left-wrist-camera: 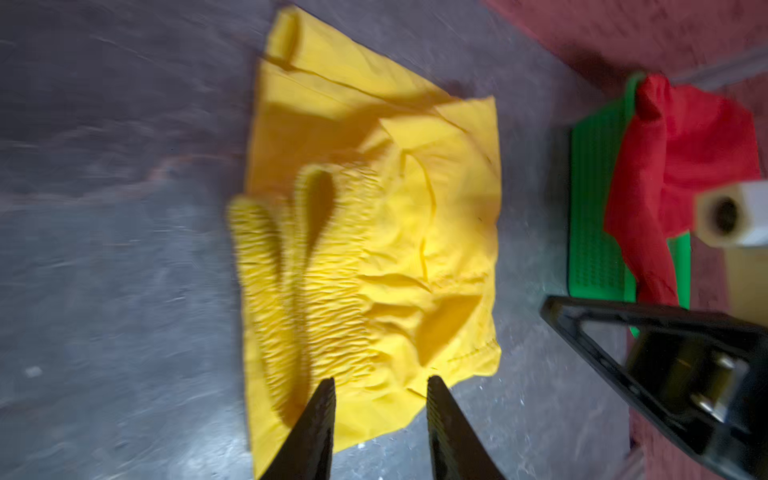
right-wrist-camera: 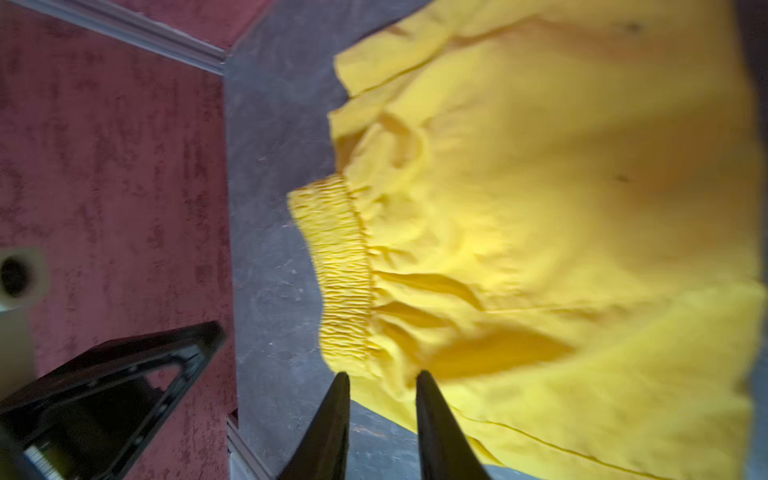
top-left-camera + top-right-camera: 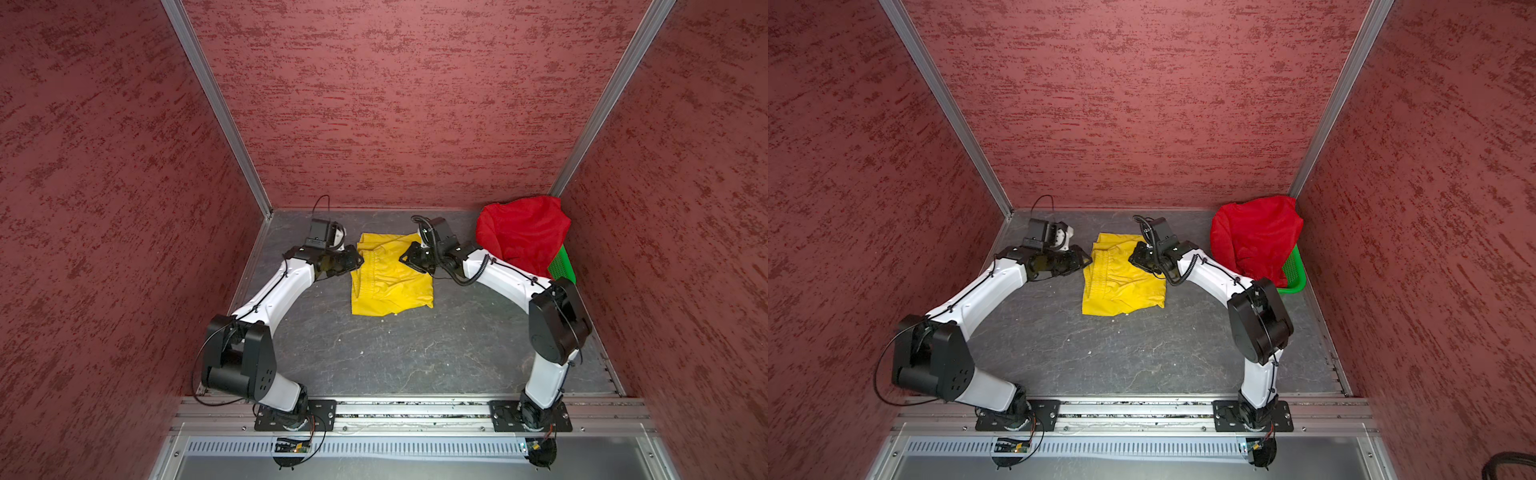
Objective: Fold and stack the shorts
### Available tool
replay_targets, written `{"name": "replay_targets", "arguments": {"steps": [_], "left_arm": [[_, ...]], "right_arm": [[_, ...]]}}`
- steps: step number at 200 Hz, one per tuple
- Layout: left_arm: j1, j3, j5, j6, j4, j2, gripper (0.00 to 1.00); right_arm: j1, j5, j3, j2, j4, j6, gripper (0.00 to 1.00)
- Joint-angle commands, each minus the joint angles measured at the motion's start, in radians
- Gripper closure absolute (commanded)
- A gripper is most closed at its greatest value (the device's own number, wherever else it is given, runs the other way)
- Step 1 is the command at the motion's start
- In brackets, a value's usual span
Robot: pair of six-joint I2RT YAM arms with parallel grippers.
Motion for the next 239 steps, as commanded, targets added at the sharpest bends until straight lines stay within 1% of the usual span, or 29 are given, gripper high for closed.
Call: {"name": "replay_targets", "arguments": {"steps": [1,19,36,61,86,109,126,139,148,159,168,176,195,208,239], "left_arm": [[-0.064,0.064,0.026,-0.015,0.015,0.111,0.66],[-0.096,0.093,-0.031,-0.022,-0.016,0.204,0.69],[-0.095,0.082,-0.064,-0.026,-0.013,0.266,0.71],[-0.052,0.066,-0.095,-0.012,-0.031,0.334,0.72],[0.015,0.023,-0.12,0.015,-0.019,0.354,0.72],[0.064,0.019,-0.139,0.057,-0.024,0.358,0.71],[0.092,0.047,-0.168,0.092,-0.056,0.343,0.65],[0.11,0.084,-0.19,0.11,-0.097,0.318,0.57],[0.116,0.115,-0.206,0.125,-0.138,0.294,0.49],[0.103,0.152,-0.234,0.144,-0.194,0.257,0.38],[0.078,0.171,-0.261,0.152,-0.227,0.224,0.3],[0.048,0.179,-0.286,0.151,-0.252,0.203,0.25],[-0.023,0.188,-0.344,0.126,-0.301,0.176,0.18],[-0.052,0.183,-0.37,0.099,-0.322,0.186,0.15],[-0.058,0.168,-0.41,0.078,-0.329,0.271,0.11]], "right_arm": [[-0.003,0.03,-0.095,0.002,0.043,0.024,0.74],[-0.003,0.01,-0.141,0.026,0.08,0.028,0.77],[0.0,-0.014,-0.156,0.064,0.113,0.034,0.78],[0.016,-0.026,-0.147,0.116,0.079,0.012,0.79],[0.036,-0.054,-0.15,0.15,0.047,0.005,0.79],[0.054,-0.101,-0.069,0.205,-0.001,-0.034,0.79],[0.074,-0.126,0.035,0.233,-0.047,-0.065,0.75],[0.079,-0.135,0.095,0.223,-0.054,-0.065,0.66],[0.078,-0.134,0.117,0.197,-0.052,-0.054,0.58],[0.077,-0.121,0.143,0.162,-0.06,-0.048,0.51],[0.075,-0.103,0.155,0.128,-0.068,-0.046,0.48],[0.072,-0.09,0.156,0.101,-0.075,-0.043,0.46],[0.054,-0.058,0.135,0.045,-0.104,-0.036,0.44],[0.043,-0.044,0.104,0.012,-0.118,-0.038,0.43],[0.023,-0.037,-0.007,-0.054,-0.095,-0.029,0.43]]}}
